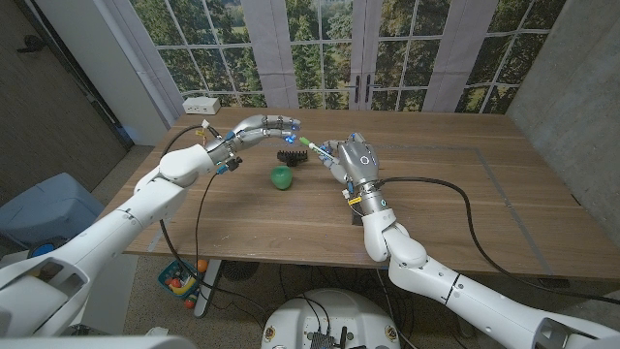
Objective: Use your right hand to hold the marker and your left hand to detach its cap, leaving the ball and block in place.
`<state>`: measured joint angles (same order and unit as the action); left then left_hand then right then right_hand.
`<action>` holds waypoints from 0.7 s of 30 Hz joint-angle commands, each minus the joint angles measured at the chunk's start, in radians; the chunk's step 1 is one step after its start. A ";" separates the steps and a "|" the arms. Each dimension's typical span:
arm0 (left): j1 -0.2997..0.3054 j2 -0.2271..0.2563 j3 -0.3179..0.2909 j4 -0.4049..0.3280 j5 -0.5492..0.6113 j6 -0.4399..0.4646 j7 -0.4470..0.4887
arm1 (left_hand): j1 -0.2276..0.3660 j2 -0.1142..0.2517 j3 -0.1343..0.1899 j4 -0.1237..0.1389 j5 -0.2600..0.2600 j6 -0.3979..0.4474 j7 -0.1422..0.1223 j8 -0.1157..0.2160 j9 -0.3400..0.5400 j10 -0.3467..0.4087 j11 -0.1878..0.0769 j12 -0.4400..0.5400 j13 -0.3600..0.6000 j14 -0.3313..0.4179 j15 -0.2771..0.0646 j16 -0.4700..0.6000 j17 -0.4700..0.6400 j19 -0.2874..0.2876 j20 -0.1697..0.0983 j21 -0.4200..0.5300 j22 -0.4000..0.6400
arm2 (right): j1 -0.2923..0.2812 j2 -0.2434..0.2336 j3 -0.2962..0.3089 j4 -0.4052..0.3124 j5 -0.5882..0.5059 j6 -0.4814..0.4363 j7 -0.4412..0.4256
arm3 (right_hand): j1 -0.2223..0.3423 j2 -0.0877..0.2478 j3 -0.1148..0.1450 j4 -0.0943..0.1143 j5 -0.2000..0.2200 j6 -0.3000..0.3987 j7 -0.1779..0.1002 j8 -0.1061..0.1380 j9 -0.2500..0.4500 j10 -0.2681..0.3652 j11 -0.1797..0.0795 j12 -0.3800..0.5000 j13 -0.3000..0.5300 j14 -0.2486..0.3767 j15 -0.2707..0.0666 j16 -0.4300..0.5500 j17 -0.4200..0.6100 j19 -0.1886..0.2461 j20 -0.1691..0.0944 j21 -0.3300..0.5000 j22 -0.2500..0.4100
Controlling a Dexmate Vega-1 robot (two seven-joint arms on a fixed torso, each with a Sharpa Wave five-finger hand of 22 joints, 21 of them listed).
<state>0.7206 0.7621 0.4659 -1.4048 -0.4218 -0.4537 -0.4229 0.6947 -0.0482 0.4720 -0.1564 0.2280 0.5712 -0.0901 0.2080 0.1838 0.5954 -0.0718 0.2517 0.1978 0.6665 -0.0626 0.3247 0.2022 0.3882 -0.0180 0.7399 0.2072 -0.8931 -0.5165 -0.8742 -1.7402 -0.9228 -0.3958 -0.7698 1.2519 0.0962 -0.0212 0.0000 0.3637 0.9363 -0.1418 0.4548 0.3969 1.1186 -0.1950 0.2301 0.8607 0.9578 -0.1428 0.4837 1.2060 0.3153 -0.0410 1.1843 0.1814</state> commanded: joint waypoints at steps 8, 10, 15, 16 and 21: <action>-0.023 -0.017 0.022 0.008 0.045 -0.010 0.013 | 0.009 -0.012 -0.021 -0.001 -0.018 0.019 -0.002 0.003 0.006 0.023 -0.004 0.002 0.003 0.034 -0.125 0.016 0.005 0.021 -0.022 0.018 0.003 | 0.023 0.011 -0.004 0.022 -0.014 0.017 0.010 | 0.078 0.053 -0.021 0.018 0.000 0.070 -0.055 -0.003 0.010 0.022 -0.008 -0.002 0.008 0.001 -0.086 -0.004 0.005 -0.004 -0.155 0.007 0.003; -0.026 -0.018 0.025 0.009 0.042 -0.009 0.006 | 0.011 -0.010 -0.021 0.000 -0.017 0.024 -0.005 0.004 0.006 0.028 -0.008 0.002 0.003 0.044 -0.128 0.018 0.003 0.026 -0.022 0.022 0.003 | 0.026 0.011 -0.005 0.025 -0.012 0.023 0.010 | 0.082 0.053 -0.024 0.022 0.000 0.072 -0.055 -0.003 0.011 0.022 -0.008 -0.003 0.007 0.001 -0.086 -0.004 0.005 -0.005 -0.155 0.007 0.003; -0.028 -0.022 0.029 0.008 0.047 -0.009 0.010 | 0.020 -0.001 -0.017 0.000 -0.016 0.037 -0.003 0.006 0.006 0.055 -0.009 0.008 0.003 0.067 -0.136 0.022 0.000 0.044 -0.025 0.032 0.003 | 0.030 0.011 -0.006 0.027 -0.011 0.032 0.005 | 0.089 0.054 -0.030 0.031 0.001 0.072 -0.055 -0.005 0.013 0.021 -0.008 -0.004 0.007 0.001 -0.086 -0.005 0.005 -0.006 -0.155 0.007 0.003; -0.029 -0.022 0.029 0.009 0.049 -0.009 0.012 | 0.022 0.001 -0.016 0.001 -0.016 0.038 -0.002 0.006 0.006 0.056 -0.011 0.008 0.003 0.069 -0.137 0.022 0.000 0.044 -0.025 0.032 0.003 | 0.031 0.010 -0.006 0.027 -0.011 0.035 0.004 | 0.093 0.054 -0.034 0.035 0.001 0.073 -0.055 -0.009 0.009 0.023 -0.008 -0.004 0.008 0.000 -0.086 -0.005 0.005 -0.006 -0.155 0.008 0.003; -0.033 -0.023 0.034 0.010 0.050 -0.005 0.007 | 0.034 0.018 -0.010 0.001 -0.016 0.047 0.002 0.007 0.007 0.077 -0.019 0.013 0.003 0.092 -0.143 0.029 0.001 0.059 -0.031 0.041 0.004 | 0.034 0.010 -0.006 0.029 -0.011 0.043 0.001 | 0.101 0.055 -0.040 0.045 0.001 0.076 -0.056 -0.012 0.006 0.026 -0.008 -0.003 0.008 0.001 -0.086 -0.005 0.005 -0.006 -0.155 0.008 0.003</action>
<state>0.6969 0.7437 0.4896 -1.3971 -0.3828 -0.4615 -0.4148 0.7185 -0.0398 0.4540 -0.1551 0.2133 0.6078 -0.0893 0.2080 0.1887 0.6551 -0.0868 0.2556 0.1978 0.7459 -0.0765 0.3462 0.1998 0.4335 -0.0450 0.7710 0.2071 -0.8686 -0.5077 -0.8779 -1.7184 -0.9338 -0.3715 -0.7634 1.2810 0.0884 -0.0580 0.0368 0.3629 0.9472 -0.1418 0.4467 0.4029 1.1276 -0.1967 0.2234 0.8640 0.9577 -0.1428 0.4837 1.2059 0.3156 -0.0410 1.1843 0.1815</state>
